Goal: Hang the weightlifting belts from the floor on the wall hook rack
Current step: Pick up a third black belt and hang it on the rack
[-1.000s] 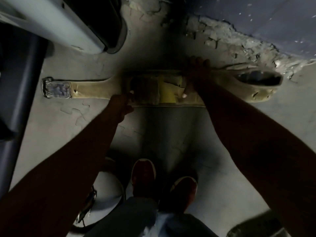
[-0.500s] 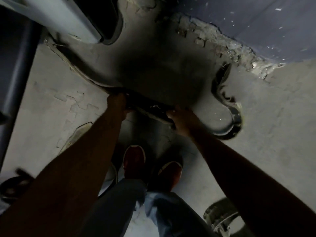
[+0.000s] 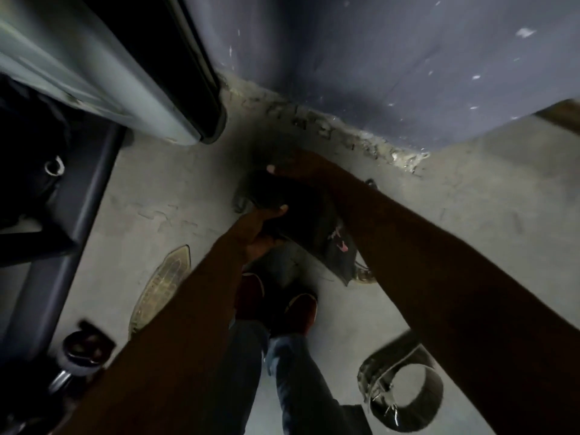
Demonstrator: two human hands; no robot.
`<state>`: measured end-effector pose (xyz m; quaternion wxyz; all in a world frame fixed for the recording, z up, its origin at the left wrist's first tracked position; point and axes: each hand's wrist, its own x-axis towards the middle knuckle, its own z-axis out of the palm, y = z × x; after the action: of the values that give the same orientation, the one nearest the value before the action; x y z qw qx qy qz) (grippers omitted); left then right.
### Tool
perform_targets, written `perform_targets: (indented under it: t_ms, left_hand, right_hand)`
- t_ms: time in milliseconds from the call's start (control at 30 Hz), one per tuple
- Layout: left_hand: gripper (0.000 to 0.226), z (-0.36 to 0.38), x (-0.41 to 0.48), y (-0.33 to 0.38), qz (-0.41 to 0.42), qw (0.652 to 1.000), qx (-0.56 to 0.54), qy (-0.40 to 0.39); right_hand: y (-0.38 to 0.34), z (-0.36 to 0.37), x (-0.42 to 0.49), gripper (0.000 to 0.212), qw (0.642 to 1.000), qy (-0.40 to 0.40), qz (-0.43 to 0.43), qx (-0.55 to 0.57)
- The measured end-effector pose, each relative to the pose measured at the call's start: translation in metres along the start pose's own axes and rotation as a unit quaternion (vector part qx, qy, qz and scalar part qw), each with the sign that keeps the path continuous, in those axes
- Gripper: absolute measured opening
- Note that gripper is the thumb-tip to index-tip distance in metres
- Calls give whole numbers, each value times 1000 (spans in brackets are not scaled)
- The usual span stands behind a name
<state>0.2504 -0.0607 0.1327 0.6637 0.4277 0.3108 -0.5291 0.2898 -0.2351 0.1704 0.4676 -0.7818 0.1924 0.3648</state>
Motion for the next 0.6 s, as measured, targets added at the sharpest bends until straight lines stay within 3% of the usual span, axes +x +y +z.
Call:
perform_targets:
  t_ms: [133, 267, 333, 433, 533, 600]
  left_hand:
    - [41, 46, -61, 9, 6, 999, 26, -30]
    - [53, 99, -118, 36, 44, 997, 32, 51]
    - [47, 126, -140, 43, 76, 988, 85, 104]
    - [37, 167, -181, 47, 131, 975, 130, 122]
    - [33, 199, -224, 45, 186, 959, 183, 114]
    - [34, 220, -250, 42, 223, 957, 172, 71]
  right_hand:
    - [-14, -43, -72, 42, 995, -15, 36, -89]
    - [-7, -60, -165, 46, 994, -35, 54, -89]
    - [-5, -60, -202, 51, 996, -27, 60, -53]
    - [-18, -71, -265, 44, 999, -9, 47, 19]
    - [-53, -91, -322, 46, 986, 89, 17, 141]
    - [-80, -110, -346, 31, 967, 142, -12, 209]
